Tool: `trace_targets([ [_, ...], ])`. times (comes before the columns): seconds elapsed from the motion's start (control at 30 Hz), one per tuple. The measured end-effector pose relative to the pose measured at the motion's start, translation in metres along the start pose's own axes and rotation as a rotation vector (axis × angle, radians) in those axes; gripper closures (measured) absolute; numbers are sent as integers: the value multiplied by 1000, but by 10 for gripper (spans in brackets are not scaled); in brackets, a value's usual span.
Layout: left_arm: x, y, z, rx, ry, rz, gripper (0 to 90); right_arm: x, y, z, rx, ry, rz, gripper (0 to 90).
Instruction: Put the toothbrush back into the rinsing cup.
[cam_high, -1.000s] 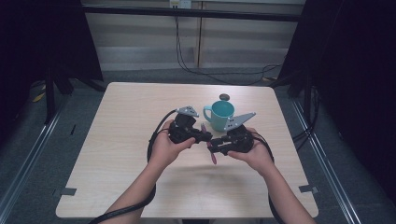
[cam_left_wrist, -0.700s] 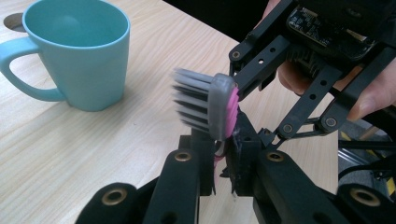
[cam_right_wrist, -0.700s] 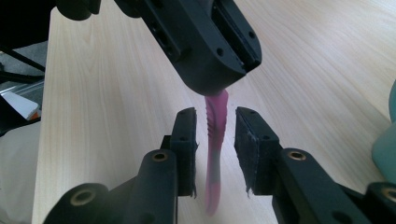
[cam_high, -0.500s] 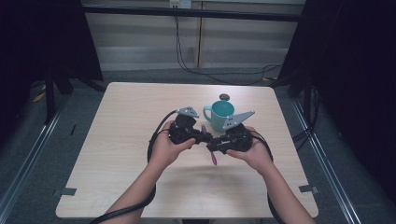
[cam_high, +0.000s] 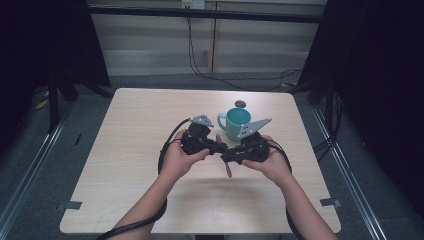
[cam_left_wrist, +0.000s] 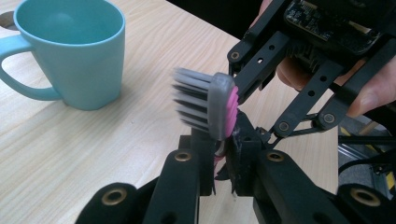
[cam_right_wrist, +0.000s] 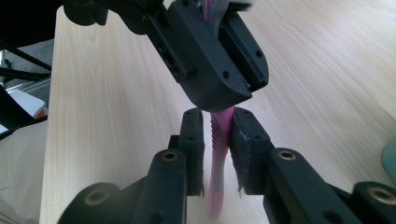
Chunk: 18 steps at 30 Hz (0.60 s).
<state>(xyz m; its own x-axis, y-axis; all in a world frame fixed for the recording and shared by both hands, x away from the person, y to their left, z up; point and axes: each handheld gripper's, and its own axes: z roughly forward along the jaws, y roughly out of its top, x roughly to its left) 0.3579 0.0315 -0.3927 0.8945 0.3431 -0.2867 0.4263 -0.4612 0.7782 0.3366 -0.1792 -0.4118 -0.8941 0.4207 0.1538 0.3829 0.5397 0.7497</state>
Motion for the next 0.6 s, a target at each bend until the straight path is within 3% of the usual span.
trace_targets([
  [0.3,-1,1,-1,-7,0,5,834,0,0,1,6,0,-4,801],
  [0.6,-1,4,-4,-29,-6,3,835,-1,1,-3,-24,-2,10,816],
])
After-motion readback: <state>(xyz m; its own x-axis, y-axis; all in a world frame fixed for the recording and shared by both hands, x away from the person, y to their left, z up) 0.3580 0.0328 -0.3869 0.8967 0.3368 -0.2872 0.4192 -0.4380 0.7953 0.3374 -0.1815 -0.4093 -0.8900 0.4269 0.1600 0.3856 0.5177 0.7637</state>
